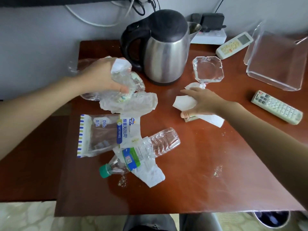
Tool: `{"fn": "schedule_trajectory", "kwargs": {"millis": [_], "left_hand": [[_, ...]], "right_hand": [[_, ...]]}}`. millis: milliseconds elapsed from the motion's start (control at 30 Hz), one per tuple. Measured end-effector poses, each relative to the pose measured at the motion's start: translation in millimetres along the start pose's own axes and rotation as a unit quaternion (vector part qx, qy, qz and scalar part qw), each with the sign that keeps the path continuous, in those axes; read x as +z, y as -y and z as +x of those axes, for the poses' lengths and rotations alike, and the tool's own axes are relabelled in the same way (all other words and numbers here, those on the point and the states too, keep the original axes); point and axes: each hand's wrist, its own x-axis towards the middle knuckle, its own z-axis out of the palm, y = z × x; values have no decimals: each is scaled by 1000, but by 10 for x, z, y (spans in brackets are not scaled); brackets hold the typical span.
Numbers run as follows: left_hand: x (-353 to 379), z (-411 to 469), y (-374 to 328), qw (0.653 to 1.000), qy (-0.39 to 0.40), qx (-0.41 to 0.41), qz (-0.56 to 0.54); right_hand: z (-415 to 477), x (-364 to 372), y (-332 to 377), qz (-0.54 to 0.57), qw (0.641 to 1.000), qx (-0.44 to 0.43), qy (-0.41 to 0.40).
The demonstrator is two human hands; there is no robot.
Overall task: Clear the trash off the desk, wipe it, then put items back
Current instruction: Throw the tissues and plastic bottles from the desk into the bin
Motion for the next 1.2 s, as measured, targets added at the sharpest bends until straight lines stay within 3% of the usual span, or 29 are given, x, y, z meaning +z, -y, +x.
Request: {"fn": "schedule_trajectory", "kwargs": {"millis": [167, 367, 467, 600, 767, 867, 967, 1067, 1200], "left_hand": [[-252, -230, -147, 1000, 9, 20, -15], [-64, -319, -235, 996, 91, 12, 16], [83, -267, -292, 991, 126, 17, 31], [409, -189, -309, 974, 204, 1, 96], [629, -31, -301, 958, 252, -86, 108], [715, 10, -257, 955, 261, -60, 126], [747, -39, -299, 960, 242, -48, 131], [783, -79, -315, 972, 211, -17, 103], [651, -90, -283, 980, 196, -13, 20]], "right_hand": [[-129, 223, 37, 26, 992, 14, -122], [-285, 383, 12, 107, 970, 14, -220], [-379, 363, -78, 169, 964, 52, -201], [-453, 289, -123, 214, 970, 70, -89], [-572, 254, -28, 157, 986, 44, -31], [-539, 328, -11, 165, 980, 46, -103], [-527, 360, -12, 254, 940, 57, -222], [-536, 239, 6, 307, 903, 73, -291], [-556, -22, 171, 341, 896, 30, -282]]}}
